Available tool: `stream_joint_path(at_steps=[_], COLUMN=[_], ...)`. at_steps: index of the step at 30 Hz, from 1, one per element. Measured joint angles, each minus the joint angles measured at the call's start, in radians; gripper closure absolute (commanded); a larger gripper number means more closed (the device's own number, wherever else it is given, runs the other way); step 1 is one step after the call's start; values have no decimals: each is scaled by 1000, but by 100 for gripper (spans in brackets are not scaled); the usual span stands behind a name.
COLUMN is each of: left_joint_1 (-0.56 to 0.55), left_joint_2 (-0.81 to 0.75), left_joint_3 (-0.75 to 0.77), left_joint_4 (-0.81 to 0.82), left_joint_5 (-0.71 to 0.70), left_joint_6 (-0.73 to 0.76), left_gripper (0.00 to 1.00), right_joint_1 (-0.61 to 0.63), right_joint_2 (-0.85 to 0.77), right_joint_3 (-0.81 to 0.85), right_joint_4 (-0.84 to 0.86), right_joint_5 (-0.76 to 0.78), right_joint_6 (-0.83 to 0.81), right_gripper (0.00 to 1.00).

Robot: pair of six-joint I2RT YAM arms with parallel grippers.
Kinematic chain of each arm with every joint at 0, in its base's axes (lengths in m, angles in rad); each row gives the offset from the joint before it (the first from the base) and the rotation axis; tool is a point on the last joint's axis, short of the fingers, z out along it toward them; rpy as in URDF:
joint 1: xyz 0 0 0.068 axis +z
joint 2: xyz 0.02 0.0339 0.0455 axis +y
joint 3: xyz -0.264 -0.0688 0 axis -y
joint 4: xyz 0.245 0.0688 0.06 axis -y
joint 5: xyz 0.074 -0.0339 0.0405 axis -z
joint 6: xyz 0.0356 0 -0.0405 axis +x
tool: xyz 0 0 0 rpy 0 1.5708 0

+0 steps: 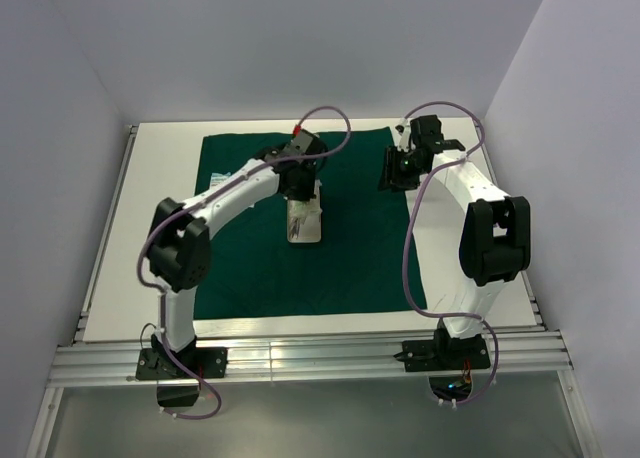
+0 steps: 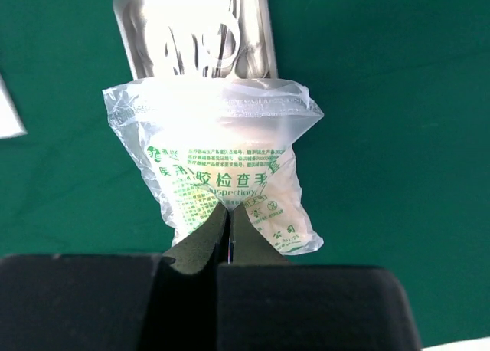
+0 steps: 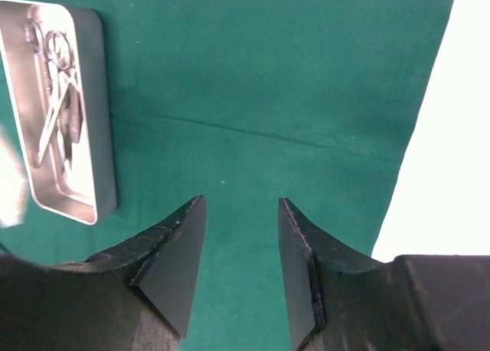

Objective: Open and lay out the surgical kit

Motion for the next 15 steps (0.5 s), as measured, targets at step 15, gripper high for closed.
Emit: stream_joint_path(at_steps=[15], left_joint_1=[224], left_joint_2=[-142], left_joint_3=[34], left_joint_4=[56], left_joint_5=[-74], left_joint_6=[48], left_gripper=[100], right_joint_1=[197], right_joint_2=[139], right_joint_3=[139], right_joint_4=[7], right_joint_5=[-16], right_joint_6=[72], right_gripper=[56])
